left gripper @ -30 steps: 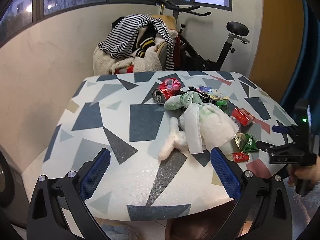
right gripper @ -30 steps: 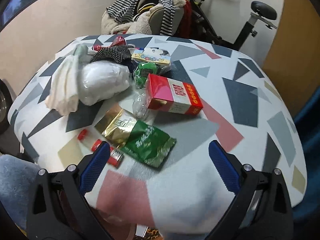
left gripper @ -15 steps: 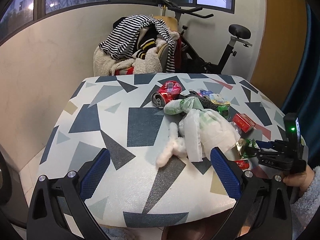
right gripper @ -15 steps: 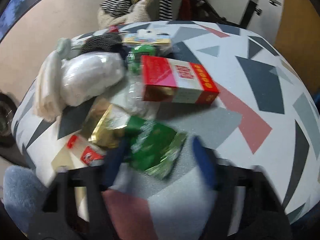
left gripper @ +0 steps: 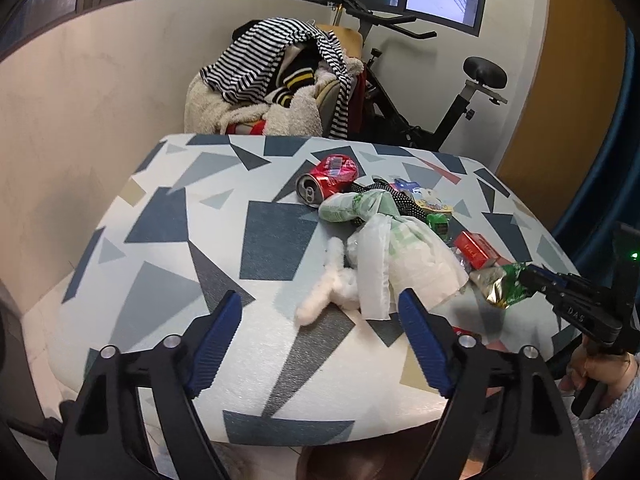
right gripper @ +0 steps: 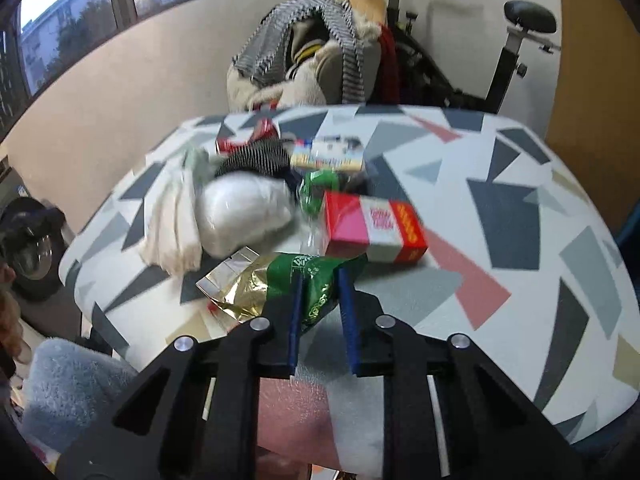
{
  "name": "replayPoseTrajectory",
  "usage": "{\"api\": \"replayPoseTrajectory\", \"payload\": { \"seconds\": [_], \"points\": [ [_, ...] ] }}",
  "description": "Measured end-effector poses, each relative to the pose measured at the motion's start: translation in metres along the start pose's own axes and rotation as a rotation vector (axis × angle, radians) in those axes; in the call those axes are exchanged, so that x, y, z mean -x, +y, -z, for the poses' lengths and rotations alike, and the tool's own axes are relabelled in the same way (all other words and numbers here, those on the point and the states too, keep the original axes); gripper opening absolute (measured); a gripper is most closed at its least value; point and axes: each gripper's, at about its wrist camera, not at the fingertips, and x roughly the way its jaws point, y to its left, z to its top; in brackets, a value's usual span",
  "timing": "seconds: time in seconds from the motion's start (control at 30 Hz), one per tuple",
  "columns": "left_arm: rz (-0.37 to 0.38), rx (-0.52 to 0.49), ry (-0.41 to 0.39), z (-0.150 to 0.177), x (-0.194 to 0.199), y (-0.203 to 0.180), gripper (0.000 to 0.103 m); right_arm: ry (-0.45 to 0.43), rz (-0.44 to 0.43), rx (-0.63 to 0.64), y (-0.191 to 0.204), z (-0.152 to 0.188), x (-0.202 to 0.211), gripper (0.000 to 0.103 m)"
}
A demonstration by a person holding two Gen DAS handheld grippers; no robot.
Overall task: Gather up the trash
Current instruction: 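Grasp the white plastic bag bundle with the left gripper while right holds wrapper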
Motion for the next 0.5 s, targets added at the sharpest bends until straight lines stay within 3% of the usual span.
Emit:
{"api": "replayPoseTrajectory", "payload": {
  "seconds": [0.17, 0.3, 0.5],
  "points": [
    [0.073, 0.015, 0.009, -0.011, -0.010, -0.007, 0.069, -0.048, -0.005, 0.007, 0.001, -0.010, 0.012, 0.020],
    [0.147, 0.022, 0.043, -0.024, -0.035, -0.017, 0.055, -0.070, -0.016, 0.019, 0.002, -0.017, 0.017, 0.020],
    [0.264, 0.208, 0.105, -0.056, -0.080, -0.012, 0.055, -0.094, -0.011, 0.022, 0.000, -0.019, 0.022, 0.019]
  ]
}}
